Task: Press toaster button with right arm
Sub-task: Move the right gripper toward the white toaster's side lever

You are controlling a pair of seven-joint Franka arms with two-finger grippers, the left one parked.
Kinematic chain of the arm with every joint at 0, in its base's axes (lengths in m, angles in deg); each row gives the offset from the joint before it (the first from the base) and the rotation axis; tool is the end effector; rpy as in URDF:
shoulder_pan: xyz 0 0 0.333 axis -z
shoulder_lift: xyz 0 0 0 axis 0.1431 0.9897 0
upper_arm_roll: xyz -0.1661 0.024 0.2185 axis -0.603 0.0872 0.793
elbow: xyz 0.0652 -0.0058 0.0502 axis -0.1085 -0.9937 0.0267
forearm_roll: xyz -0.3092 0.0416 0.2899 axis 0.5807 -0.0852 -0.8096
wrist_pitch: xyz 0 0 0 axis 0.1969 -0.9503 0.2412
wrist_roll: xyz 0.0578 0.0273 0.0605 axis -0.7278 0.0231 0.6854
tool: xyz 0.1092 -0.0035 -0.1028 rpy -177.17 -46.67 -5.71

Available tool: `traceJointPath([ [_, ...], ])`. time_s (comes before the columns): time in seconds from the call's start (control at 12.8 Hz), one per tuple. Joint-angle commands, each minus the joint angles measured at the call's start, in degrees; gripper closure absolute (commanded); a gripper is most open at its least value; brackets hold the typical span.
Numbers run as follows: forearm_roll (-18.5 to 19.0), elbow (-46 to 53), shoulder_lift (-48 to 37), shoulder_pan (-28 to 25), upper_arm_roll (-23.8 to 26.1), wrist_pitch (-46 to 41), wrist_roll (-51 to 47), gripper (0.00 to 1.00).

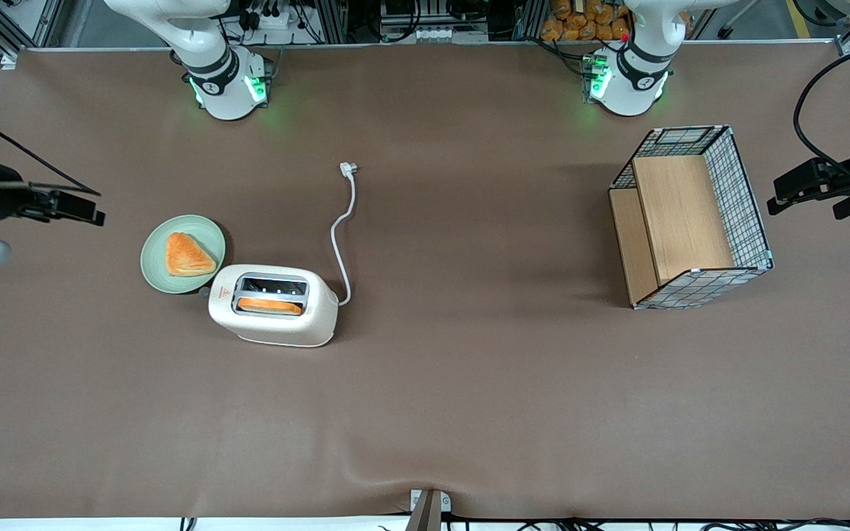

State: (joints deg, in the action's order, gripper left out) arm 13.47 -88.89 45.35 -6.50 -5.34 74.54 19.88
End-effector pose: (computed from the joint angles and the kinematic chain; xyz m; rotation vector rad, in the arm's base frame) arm 0.5992 -0.0245 0.4524 -2.9791 0.1826 0.3129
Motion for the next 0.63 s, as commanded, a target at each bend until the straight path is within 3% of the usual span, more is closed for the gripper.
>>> traceJointPath([
  [0.0,-3.58,1.98,4.65,1.18,0.46,-1.08,-0.69,0.0],
  [0.16,-5.26,1.98,6.94,0.83,0.45,-0.73,-0.6,0.0],
  [0.24,-5.96,1.98,7.99,0.65,0.46,-0.46,-0.42,0.06],
  [0.31,-6.75,1.98,9.31,0.56,0.46,0.41,-0.42,0.23],
  [0.55,-10.26,1.89,13.7,0.47,0.54,2.0,0.28,0.9],
])
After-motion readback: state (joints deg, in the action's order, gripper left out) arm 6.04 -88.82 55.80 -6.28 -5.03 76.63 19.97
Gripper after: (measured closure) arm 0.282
